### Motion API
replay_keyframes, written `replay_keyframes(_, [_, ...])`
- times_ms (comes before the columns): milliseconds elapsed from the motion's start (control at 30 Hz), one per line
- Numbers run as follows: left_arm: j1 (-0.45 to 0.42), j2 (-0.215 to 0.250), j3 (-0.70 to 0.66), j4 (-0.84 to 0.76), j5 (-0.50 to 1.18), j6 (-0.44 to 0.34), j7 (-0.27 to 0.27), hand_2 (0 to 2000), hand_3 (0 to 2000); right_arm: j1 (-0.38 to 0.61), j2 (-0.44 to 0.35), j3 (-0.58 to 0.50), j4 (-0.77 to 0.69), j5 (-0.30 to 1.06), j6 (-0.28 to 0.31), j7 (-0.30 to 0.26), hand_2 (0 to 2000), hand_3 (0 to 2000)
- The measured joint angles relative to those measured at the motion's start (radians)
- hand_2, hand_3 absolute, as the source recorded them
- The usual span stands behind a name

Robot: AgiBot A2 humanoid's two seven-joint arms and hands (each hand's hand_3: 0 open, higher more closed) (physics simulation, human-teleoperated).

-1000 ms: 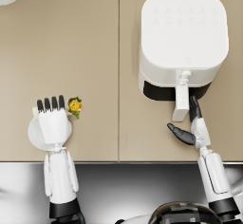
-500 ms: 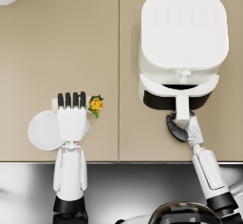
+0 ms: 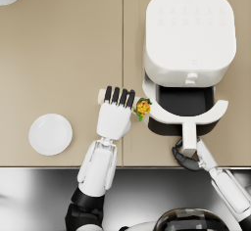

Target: Pick up the chicken rolls and place it into the air fryer

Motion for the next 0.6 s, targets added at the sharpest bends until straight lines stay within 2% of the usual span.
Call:
replay_keyframes(200, [0.055,0.060,0.099,0.013,0.000,-0.001,0.000,2000,2000,-0.115,0.057,-0.022,0.137,-0.002,0.003,-0.002,2000,2000])
replay_keyframes(333, [0.086,0.115,0.170,0.011,0.000,0.001,0.000,2000,2000,-0.178,0.063,-0.068,0.200,-0.003,0.052,-0.002,2000,2000])
replay_keyframes(367, [0.095,0.128,0.187,0.015,0.000,0.001,0.000,2000,2000,-0.198,0.049,-0.088,0.209,-0.003,0.063,-0.003,2000,2000])
replay_keyframes(433, [0.115,0.153,0.222,0.035,0.000,0.001,0.000,2000,2000,-0.343,-0.117,-0.224,0.241,-0.004,0.100,-0.002,2000,2000])
replay_keyframes(567, [0.147,0.195,0.274,0.096,0.000,0.002,0.000,2000,2000,-0.360,-0.128,-0.249,0.256,-0.005,0.150,-0.009,2000,2000])
replay_keyframes(600, [0.208,0.149,0.371,0.111,-0.001,0.000,0.000,2000,2000,-0.362,-0.129,-0.255,0.258,-0.004,0.167,-0.011,2000,2000])
